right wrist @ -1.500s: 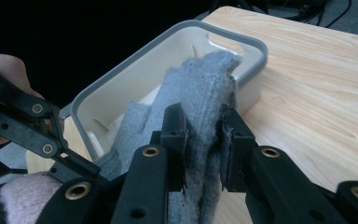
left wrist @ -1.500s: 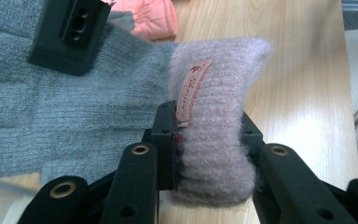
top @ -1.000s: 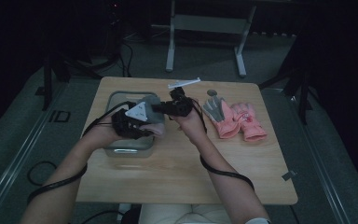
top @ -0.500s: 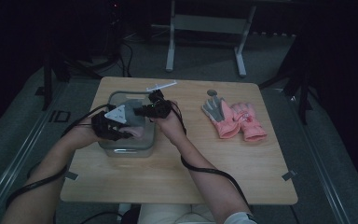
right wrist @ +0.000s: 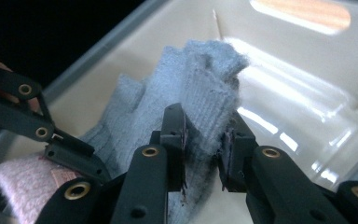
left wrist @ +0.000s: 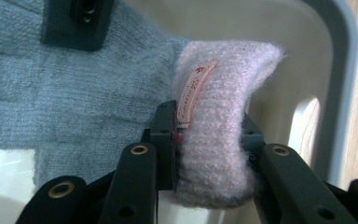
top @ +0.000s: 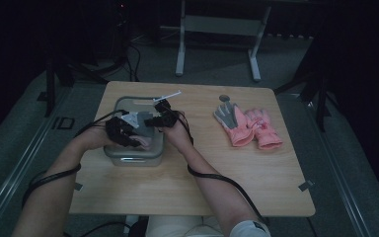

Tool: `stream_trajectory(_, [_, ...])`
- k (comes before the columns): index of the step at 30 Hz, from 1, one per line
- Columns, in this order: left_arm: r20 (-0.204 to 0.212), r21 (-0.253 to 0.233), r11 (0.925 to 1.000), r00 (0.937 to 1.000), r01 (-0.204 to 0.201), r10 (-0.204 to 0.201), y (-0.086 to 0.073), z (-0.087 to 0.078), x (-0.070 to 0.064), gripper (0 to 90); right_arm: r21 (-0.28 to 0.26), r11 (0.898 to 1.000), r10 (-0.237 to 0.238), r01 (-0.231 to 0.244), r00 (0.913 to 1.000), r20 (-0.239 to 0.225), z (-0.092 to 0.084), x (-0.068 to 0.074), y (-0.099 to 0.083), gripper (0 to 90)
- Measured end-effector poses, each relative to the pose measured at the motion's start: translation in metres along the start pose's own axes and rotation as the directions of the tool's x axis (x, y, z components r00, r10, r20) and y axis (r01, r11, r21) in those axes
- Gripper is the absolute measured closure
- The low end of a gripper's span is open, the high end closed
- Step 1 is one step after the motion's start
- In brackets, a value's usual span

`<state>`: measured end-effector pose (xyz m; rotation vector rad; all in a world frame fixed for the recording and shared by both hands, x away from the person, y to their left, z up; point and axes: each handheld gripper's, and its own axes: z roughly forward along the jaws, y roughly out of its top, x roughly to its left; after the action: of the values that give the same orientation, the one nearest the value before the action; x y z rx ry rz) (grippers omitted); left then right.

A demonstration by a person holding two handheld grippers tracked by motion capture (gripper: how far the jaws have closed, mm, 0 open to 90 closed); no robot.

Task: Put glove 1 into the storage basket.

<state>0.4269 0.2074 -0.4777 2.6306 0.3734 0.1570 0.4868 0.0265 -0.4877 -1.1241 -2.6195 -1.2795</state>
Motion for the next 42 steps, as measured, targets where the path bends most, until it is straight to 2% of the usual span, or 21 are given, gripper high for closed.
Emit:
stream_trajectory(3, [0.026, 0.018, 0.9998, 0.9996, 0.007, -0.008, 0.001, 0.007, 0.004, 68.5, 0.033, 0.999, -0.027, 0.026, 0.9992, 0.030, 0.005, 0.001, 0.000, 73.9])
stream_trajectory(6, [0.042, 0.022, 0.9998, 0.9991, 0.004, -0.005, 0.001, 0.011, 0.008, 68.4, 0.050, 0.999, -0.016, 0.014, 0.9994, 0.030, 0.007, -0.001, 0.001, 73.3])
stream_trajectory(11, [0.071, 0.063, 0.9980, 0.9974, 0.011, -0.015, 0.003, 0.023, 0.011, 67.3, 0.070, 0.997, -0.045, 0.041, 0.9975, 0.056, 0.007, 0.002, 0.002, 66.4])
stream_trajectory(12, [0.061, 0.095, 0.9954, 0.9980, 0.006, -0.012, 0.005, 0.026, 0.012, 67.1, 0.060, 0.997, -0.046, 0.043, 0.9973, 0.058, 0.004, 0.001, 0.002, 66.6])
stream_trajectory(13, [0.063, 0.112, 0.9937, 0.9980, -0.002, -0.005, 0.006, 0.028, 0.011, 67.2, 0.035, 0.999, -0.030, 0.028, 0.9987, 0.040, -0.001, -0.001, 0.001, 65.9])
stream_trajectory(14, [0.067, 0.112, 0.9938, 0.9977, 0.000, -0.007, 0.007, 0.028, 0.012, 67.1, 0.010, 1.000, -0.016, 0.016, 0.9993, 0.033, -0.007, -0.003, 0.001, 65.1])
stream_trajectory(17, [0.054, 0.119, 0.9929, 0.9985, 0.005, -0.011, 0.009, 0.030, 0.014, 66.9, -0.036, 0.999, 0.004, -0.004, 0.9998, 0.020, -0.022, -0.004, 0.001, 63.4])
stream_trajectory(19, [0.041, 0.124, 0.9923, 0.9991, -0.002, -0.003, 0.011, 0.031, 0.014, 66.0, -0.049, 0.999, -0.008, 0.009, 0.9998, 0.021, -0.029, -0.003, 0.000, 62.8])
stream_trajectory(21, [0.012, 0.123, 0.9925, 0.9999, -0.002, 0.001, 0.012, 0.032, 0.014, 64.2, -0.055, 0.998, -0.017, 0.019, 0.9995, 0.026, -0.035, -0.003, -0.002, 62.7])
stream_trajectory(24, [-0.010, 0.131, 0.9913, 0.9999, 0.009, -0.008, 0.013, 0.033, 0.014, 59.3, -0.061, 0.998, -0.017, 0.018, 0.9996, 0.022, -0.041, -0.005, -0.004, 62.6])
stream_trajectory(25, [-0.010, 0.129, 0.9910, 0.9993, 0.038, -0.037, 0.015, 0.032, 0.014, 59.3, -0.069, 0.998, -0.013, 0.014, 0.9998, 0.016, -0.043, -0.007, -0.006, 62.6])
stream_trajectory(26, [-0.020, 0.133, 0.9899, 0.9987, 0.049, -0.047, 0.017, 0.030, 0.013, 50.3, -0.087, 0.996, -0.003, 0.004, 1.0000, 0.002, -0.051, -0.010, -0.009, 63.0])
stream_trajectory(28, [-0.043, 0.130, 0.9893, 0.9972, 0.066, -0.061, 0.019, 0.025, 0.012, 43.9, -0.087, 0.996, -0.005, 0.005, 1.0000, 0.005, -0.056, -0.012, -0.012, 62.9])
stream_trajectory(29, [-0.048, 0.119, 0.9895, 0.9958, 0.083, -0.077, 0.020, 0.022, 0.012, 36.6, -0.084, 0.996, -0.009, 0.010, 0.9999, 0.004, -0.059, -0.013, -0.013, 62.7])
stream_trajectory(31, [-0.083, 0.098, 0.9897, 0.9919, 0.104, -0.096, 0.022, 0.011, 0.011, 32.4, -0.085, 0.996, -0.018, 0.019, 0.9998, 0.010, -0.065, -0.014, -0.015, 62.3])
stream_trajectory(32, [-0.086, 0.084, 0.9899, 0.9905, 0.114, -0.107, 0.023, 0.007, 0.010, 27.5, -0.085, 0.996, -0.018, 0.018, 0.9998, 0.006, -0.068, -0.014, -0.016, 62.2])
stream_trajectory(33, [-0.105, 0.051, 0.9902, 0.9866, 0.130, -0.124, 0.025, -0.001, 0.010, 23.6, -0.087, 0.996, -0.023, 0.023, 0.9997, 0.005, -0.070, -0.014, -0.016, 62.0])
stream_trajectory(35, [-0.096, 0.022, 0.9901, 0.9860, 0.138, -0.136, 0.028, -0.009, 0.007, 17.0, -0.090, 0.995, -0.037, 0.037, 0.9993, 0.011, -0.076, -0.013, -0.017, 62.0])
stream_trajectory(37, [-0.103, -0.007, 0.9894, 0.9841, 0.145, -0.145, 0.034, -0.015, 0.004, 15.0, -0.090, 0.995, -0.049, 0.050, 0.9987, 0.011, -0.081, -0.012, -0.018, 61.5])
stream_trajectory(38, [-0.099, -0.042, 0.9890, 0.9843, 0.142, -0.146, 0.037, -0.018, 0.000, 13.8, -0.088, 0.995, -0.055, 0.056, 0.9984, 0.012, -0.084, -0.011, -0.018, 61.5])
stream_trajectory(42, [-0.073, -0.081, 0.9845, 0.9841, 0.156, -0.162, 0.050, -0.020, -0.009, 7.4, -0.081, 0.993, -0.087, 0.088, 0.9961, 0.013, -0.094, -0.008, -0.020, 58.8])
